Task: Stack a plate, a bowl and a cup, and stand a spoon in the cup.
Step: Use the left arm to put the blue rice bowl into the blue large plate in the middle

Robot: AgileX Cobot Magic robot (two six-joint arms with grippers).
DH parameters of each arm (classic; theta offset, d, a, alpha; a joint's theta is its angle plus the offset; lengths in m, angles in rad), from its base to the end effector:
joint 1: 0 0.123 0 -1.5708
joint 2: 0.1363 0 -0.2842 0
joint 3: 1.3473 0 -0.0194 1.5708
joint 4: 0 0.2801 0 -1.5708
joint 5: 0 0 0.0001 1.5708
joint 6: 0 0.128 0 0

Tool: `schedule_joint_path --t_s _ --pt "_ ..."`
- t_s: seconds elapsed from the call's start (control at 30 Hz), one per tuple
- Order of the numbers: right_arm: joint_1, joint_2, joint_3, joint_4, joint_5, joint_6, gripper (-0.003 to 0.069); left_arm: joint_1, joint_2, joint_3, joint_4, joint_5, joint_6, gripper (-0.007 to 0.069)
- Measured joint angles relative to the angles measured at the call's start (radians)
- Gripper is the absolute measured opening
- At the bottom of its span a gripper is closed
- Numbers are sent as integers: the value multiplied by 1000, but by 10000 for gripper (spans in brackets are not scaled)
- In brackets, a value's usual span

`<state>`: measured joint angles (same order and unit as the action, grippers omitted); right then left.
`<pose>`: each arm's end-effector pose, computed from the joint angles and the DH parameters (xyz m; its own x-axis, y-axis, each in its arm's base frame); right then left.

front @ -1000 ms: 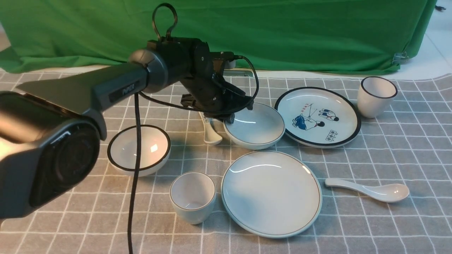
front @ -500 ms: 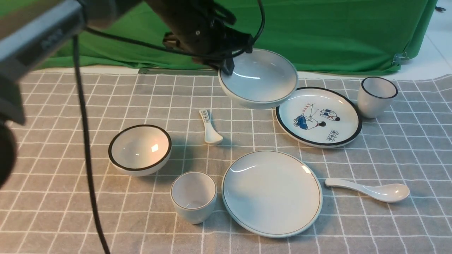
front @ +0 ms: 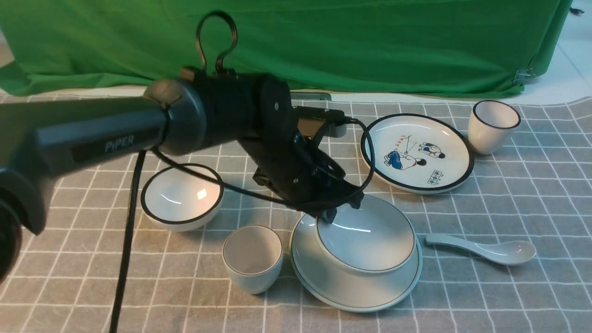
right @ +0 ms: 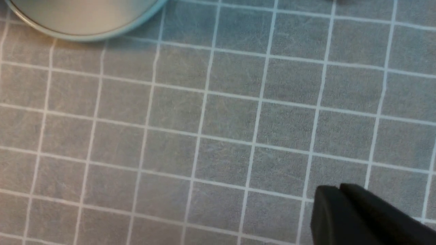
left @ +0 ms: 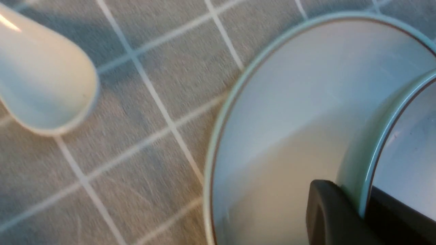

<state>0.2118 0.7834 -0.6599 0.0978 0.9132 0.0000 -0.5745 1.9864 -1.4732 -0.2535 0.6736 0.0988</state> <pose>0.1767 0.0481 0.2546 -0.8074 -0.1126 -0.5792 -0.2057 0.9737 0.0976 0.3846 -0.2729 0.1552 -0.7984 0.3982 -0.4516 0.5203 0.8337 -0.1847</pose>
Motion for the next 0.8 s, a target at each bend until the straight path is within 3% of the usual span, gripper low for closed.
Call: schedule_joint_path --t_s 0.1,0.63,0.8 --pt "0 -8 0 0 -2 0 57 0 3 13 23 -62 -2 29" --pt "0 -48 0 0 -7 0 70 1 45 13 35 -51 -11 31" --pt "0 -48 0 0 -7 0 78 1 45 13 34 -46 -12 91"
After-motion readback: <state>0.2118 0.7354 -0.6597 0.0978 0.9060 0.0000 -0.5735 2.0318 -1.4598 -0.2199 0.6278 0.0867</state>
